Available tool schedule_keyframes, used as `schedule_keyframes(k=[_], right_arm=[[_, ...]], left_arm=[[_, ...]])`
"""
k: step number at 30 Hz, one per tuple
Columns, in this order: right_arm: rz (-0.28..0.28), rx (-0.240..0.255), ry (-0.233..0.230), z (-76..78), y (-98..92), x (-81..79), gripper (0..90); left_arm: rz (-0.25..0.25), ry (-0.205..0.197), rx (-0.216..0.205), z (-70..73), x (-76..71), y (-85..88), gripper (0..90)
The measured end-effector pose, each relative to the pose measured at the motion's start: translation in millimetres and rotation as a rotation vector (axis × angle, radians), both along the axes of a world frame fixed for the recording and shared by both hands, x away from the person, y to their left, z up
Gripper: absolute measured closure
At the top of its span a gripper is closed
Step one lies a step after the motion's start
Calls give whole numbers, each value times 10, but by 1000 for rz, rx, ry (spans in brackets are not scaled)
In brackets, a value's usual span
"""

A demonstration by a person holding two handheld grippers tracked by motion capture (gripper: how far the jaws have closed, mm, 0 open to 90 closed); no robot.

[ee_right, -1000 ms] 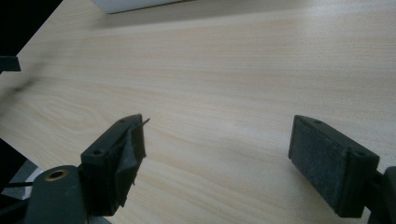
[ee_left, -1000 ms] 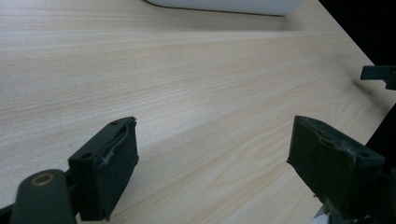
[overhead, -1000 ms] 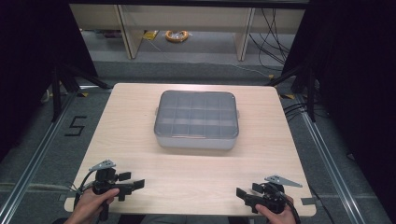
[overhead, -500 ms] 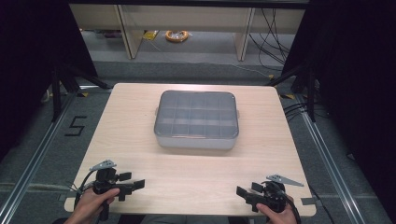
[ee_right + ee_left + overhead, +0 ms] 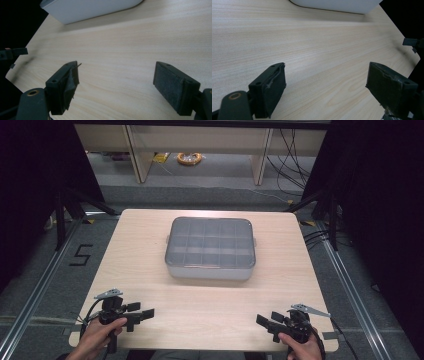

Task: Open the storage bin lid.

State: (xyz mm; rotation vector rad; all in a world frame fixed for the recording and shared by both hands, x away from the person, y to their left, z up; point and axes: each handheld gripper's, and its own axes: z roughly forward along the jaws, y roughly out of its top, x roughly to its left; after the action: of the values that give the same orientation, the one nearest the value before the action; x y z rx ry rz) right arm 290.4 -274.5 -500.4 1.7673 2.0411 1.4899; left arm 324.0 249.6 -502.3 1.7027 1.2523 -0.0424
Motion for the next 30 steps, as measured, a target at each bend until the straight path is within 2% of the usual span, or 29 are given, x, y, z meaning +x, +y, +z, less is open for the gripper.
schedule_keyframes(k=[1,2,3,4,5,6,7,9,10,13,14,15,16,17,18,19,20,21,22,23,24,25,26,27,28,29,30], right_arm=[[-8,25,22,22,9,-8,216],[-5,14,11,13,-8,12,215],[-15,29,17,21,4,12,216],[0,32,14,31,-14,25,218],[8,18,6,33,-20,43,217],[-9,-2,-2,39,-12,49,217],[-9,8,10,62,-8,54,217],[-9,-17,-23,111,-26,92,218],[-19,-7,-3,141,-17,93,218],[-20,-28,-42,167,-62,185,224],[-31,-14,-21,192,-56,199,226],[-31,-37,-44,182,-73,238,228],[-22,-30,-46,195,-80,268,228],[-45,-20,-11,225,-60,280,229],[-28,-44,-51,213,-89,329,231],[-48,-37,-47,225,-72,350,232],[-35,-35,-46,253,-86,381,233],[-49,-23,-28,286,-77,408,234],[-33,-50,-66,286,-107,451,234],[-37,-61,-84,291,-117,493,235],[-38,-49,-86,319,-129,531,236],[-57,-17,-49,361,-115,536,237],[-61,-21,-63,371,-128,574,239],[-61,-6,-57,398,-139,604,241],[-56,-20,-95,397,-172,662,242],[-75,2,-67,421,-152,670,243],[-67,-16,-89,431,-182,706,243]], left_arm=[[5,0,-6,6,7,6,150],[0,2,-5,15,11,17,150],[10,-5,-10,23,20,13,153],[-10,-7,13,38,28,38,153],[6,-11,-7,43,35,19,153],[-2,-13,2,55,43,27,153],[7,-20,-5,63,53,16,153],[8,-26,-1,90,81,14,153],[13,-31,-1,102,101,9,153],[21,-38,0,137,166,-3,153],[33,-49,6,148,185,-12,153],[31,-51,6,163,208,-14,153],[34,-52,4,180,231,-17,153],[33,-55,2,198,255,-17,153],[35,-57,3,216,280,-20,153],[35,-64,5,231,308,-21,153],[30,-64,3,247,346,-21,153],[28,-59,12,262,366,-17,153],[44,-69,7,272,391,-32,153],[33,-65,9,290,430,-29,153],[34,-65,10,299,452,-31,153],[40,-66,16,312,479,-35,154],[39,-69,20,322,505,-40,156],[37,-69,25,337,535,-52,157],[48,-74,24,344,547,-67,158],[48,-79,26,351,566,-76,160],[39,-74,20,358,585,-84,160]])
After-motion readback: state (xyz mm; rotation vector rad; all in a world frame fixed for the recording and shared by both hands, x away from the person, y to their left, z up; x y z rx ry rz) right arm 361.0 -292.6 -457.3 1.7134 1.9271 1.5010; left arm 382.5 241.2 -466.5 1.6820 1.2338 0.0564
